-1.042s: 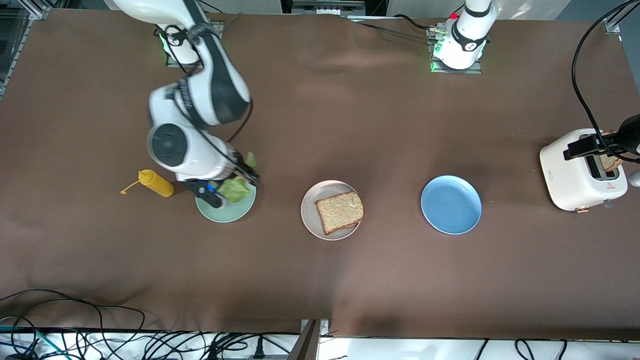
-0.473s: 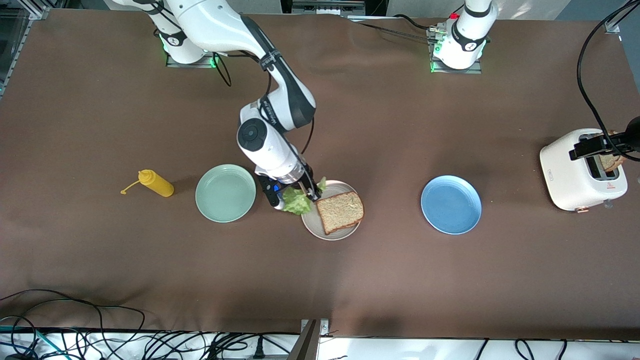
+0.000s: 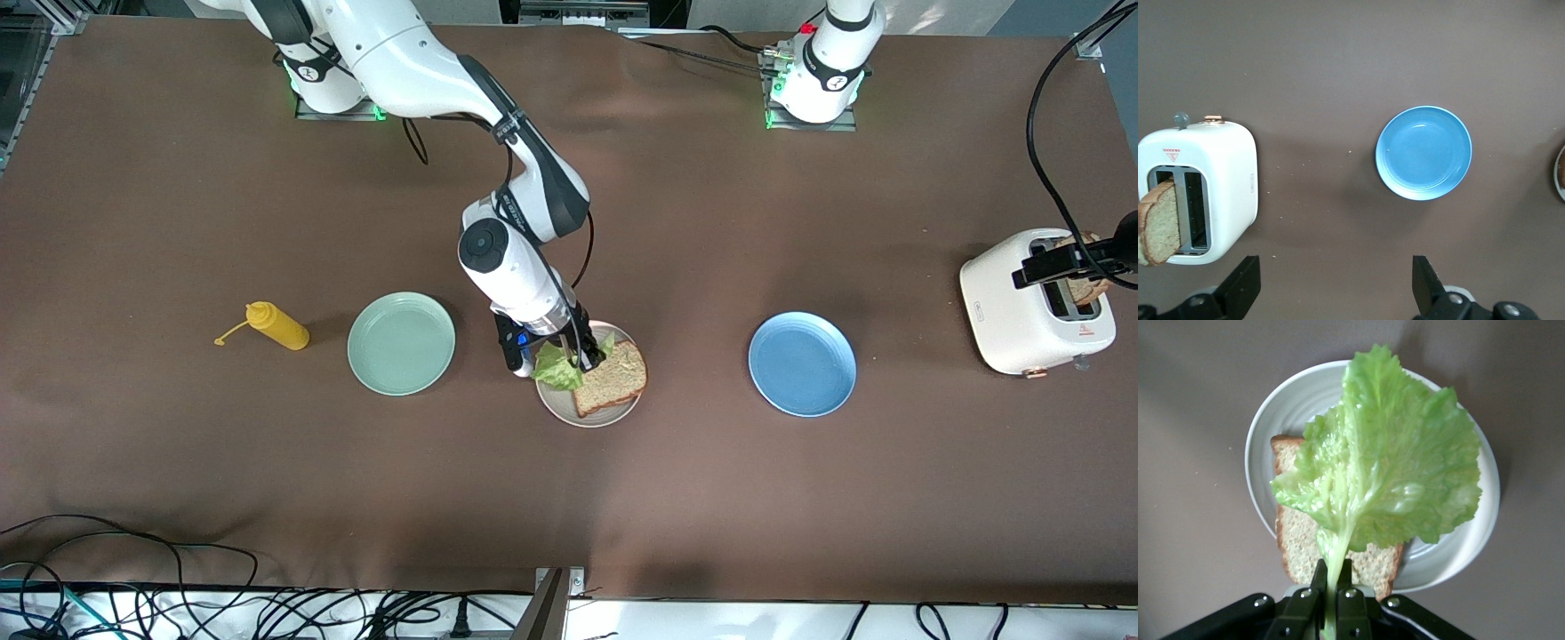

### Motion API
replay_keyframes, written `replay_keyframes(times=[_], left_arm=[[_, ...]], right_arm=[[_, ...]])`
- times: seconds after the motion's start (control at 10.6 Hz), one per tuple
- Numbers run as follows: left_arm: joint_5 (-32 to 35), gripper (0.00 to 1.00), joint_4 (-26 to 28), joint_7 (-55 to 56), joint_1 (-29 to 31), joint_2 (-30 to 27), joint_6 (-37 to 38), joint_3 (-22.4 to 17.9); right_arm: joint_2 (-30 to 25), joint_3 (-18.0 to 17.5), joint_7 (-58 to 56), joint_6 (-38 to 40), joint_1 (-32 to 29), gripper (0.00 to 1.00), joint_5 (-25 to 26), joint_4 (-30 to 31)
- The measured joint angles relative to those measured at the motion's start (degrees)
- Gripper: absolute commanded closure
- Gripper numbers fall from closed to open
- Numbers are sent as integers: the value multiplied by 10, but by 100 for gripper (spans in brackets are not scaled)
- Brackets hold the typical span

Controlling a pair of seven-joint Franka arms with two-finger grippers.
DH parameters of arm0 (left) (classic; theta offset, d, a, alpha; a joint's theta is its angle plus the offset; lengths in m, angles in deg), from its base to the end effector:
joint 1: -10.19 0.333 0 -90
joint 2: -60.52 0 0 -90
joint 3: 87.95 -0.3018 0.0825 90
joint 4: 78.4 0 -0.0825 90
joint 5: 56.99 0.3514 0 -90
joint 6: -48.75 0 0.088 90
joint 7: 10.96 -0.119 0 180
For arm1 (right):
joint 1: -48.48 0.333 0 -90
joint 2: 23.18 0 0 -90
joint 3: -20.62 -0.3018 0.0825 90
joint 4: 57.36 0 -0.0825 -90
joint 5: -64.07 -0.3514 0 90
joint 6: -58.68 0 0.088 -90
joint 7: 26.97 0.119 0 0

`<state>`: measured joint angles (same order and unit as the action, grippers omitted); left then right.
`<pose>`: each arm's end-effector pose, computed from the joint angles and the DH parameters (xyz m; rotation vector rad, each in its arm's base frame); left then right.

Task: Make sandwich on beige plate with both arms
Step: 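Lower the lettuce onto the bread and open the right gripper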

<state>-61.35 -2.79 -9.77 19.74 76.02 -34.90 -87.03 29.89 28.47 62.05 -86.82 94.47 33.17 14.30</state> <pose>0.5795 0.0794 0.5485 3.0363 0.2560 -0.1902 0.5732 0.4856 0.2396 -2.2122 1.5175 0.1255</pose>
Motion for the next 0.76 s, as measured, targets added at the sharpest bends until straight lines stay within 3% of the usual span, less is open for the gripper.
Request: replay_keyframes(times=[0.19,0.76], left_arm=[[-46,0,0,-5,47,0,0,0],[22,0,-1,-4,37,0,-5,69]], right_arm=[[7,0,2,-4,-2,7,0,-6],[-9,12,14,19,-2,0,2,-21]])
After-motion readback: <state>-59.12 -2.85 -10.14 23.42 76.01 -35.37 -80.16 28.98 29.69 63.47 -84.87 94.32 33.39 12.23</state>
